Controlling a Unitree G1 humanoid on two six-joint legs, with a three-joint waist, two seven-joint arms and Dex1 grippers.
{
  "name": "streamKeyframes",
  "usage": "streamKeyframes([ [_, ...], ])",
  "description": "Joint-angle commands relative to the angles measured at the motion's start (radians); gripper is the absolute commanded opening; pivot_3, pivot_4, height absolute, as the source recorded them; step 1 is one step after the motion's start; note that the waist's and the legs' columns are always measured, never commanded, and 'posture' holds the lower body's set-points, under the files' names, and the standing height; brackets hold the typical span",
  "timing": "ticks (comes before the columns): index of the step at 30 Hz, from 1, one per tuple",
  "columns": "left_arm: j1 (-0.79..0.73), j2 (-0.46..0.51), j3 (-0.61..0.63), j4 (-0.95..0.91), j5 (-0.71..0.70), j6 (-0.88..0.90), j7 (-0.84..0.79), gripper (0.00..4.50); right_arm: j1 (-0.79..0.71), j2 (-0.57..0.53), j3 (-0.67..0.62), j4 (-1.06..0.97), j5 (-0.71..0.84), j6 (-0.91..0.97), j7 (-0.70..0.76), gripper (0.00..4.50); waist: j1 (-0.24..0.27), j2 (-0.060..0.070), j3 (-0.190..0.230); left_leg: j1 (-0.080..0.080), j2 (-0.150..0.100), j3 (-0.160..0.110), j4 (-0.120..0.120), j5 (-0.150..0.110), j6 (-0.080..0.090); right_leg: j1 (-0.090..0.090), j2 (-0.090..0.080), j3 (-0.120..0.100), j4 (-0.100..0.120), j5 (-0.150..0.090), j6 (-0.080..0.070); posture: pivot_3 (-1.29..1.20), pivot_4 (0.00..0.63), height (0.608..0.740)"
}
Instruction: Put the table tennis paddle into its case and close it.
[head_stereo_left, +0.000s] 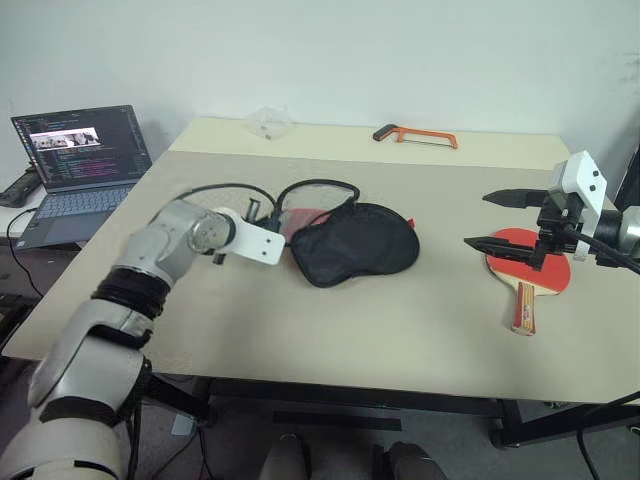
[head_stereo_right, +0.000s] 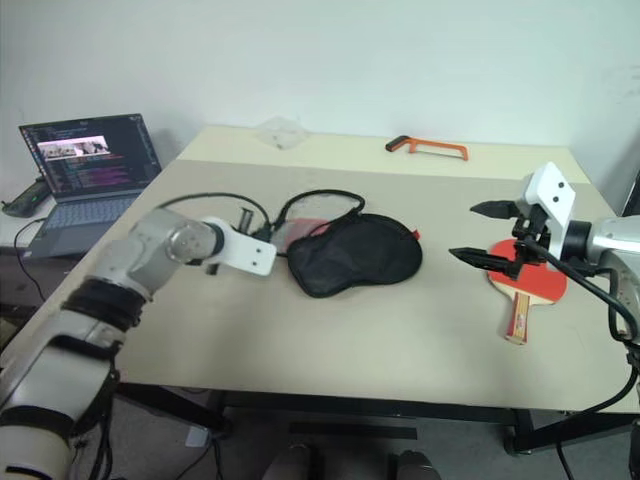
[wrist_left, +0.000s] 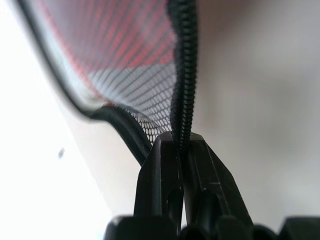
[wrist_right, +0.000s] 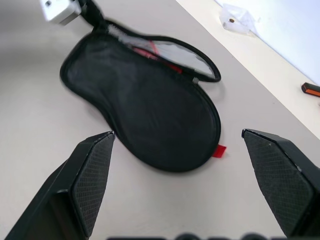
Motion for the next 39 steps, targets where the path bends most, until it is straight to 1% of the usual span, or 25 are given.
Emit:
streamKeyframes([
  [1, 0.002, -0.012, -0.021, -0.017, 0.027, -0.011, 0.024, 0.04, -0.025, 0.003, -0.026, -0.026, 0.019, -0.009, -0.007, 4.50, -0.001, 0.000, 0.000, 0.000, 0.000, 0.000, 0.000, 0.000, 0.000, 0.000, 0.000, 0.000, 0.000, 0.000, 0.000, 0.00, 0.150, 0.740],
  [8, 0.059, -0.076, -0.031, -0.107, 0.014, 0.019, -0.014, 0.04, -0.027, 0.015, -0.023, -0.035, 0.024, 0.001, -0.008, 4.50, -0.002, 0.000, 0.000, 0.000, 0.000, 0.000, 0.000, 0.000, 0.000, 0.000, 0.000, 0.000, 0.000, 0.000, -0.001, 0.00, 0.150, 0.740],
  [13, 0.054, -0.132, -0.042, -0.147, 0.011, 0.043, -0.046, 0.04, -0.027, 0.021, -0.023, -0.045, 0.029, 0.009, -0.013, 4.50, -0.004, 0.000, 0.000, 0.000, 0.000, 0.000, 0.000, 0.000, 0.000, 0.000, 0.000, 0.000, 0.001, 0.000, -0.001, 0.00, 0.150, 0.740],
  [18, 0.037, -0.191, -0.049, -0.152, 0.018, 0.069, -0.054, 0.04, -0.031, 0.027, -0.028, -0.058, 0.046, 0.025, -0.033, 4.50, -0.004, 0.000, 0.000, 0.000, 0.000, 0.000, 0.000, 0.000, 0.000, 0.000, 0.000, 0.000, 0.000, 0.000, 0.000, 0.00, 0.150, 0.740],
  [24, 0.025, -0.202, -0.061, -0.124, 0.046, 0.084, -0.047, 0.04, -0.022, 0.039, -0.032, -0.084, 0.071, 0.055, -0.052, 4.50, -0.008, 0.000, 0.000, 0.000, 0.000, -0.001, 0.000, 0.000, 0.000, 0.000, 0.000, 0.000, 0.001, 0.000, -0.001, 0.00, 0.150, 0.740],
  [29, 0.012, -0.279, -0.075, -0.149, 0.056, 0.163, -0.075, 0.04, -0.030, 0.052, -0.021, -0.084, 0.075, 0.056, -0.064, 4.50, -0.004, 0.000, 0.000, 0.000, -0.001, -0.001, 0.001, 0.000, 0.000, 0.001, 0.000, 0.000, 0.000, 0.000, 0.000, 0.00, 0.150, 0.740],
  [35, -0.028, -0.410, -0.107, -0.188, 0.061, 0.274, -0.154, 0.04, -0.044, 0.068, -0.005, -0.075, 0.071, 0.051, -0.066, 4.50, -0.005, 0.000, 0.000, 0.000, -0.001, -0.001, 0.001, 0.000, 0.000, 0.001, 0.000, 0.000, 0.001, 0.000, 0.001, 0.00, 0.150, 0.740],
  [37, -0.034, -0.431, -0.108, -0.204, 0.063, 0.297, -0.163, 0.04, -0.053, 0.073, -0.001, -0.073, 0.069, 0.052, -0.067, 4.50, -0.007, 0.000, 0.000, 0.000, -0.001, -0.001, 0.001, 0.000, 0.000, 0.001, 0.000, 0.000, 0.000, 0.001, 0.000, 0.00, 0.150, 0.740],
  [39, -0.026, -0.425, -0.106, -0.225, 0.061, 0.312, -0.184, 0.04, -0.056, 0.072, -0.001, -0.072, 0.070, 0.052, -0.064, 4.50, -0.010, 0.000, 0.000, 0.000, -0.001, -0.001, 0.001, 0.000, 0.000, 0.001, 0.000, 0.000, 0.000, 0.000, 0.000, 0.00, 0.150, 0.740],
])
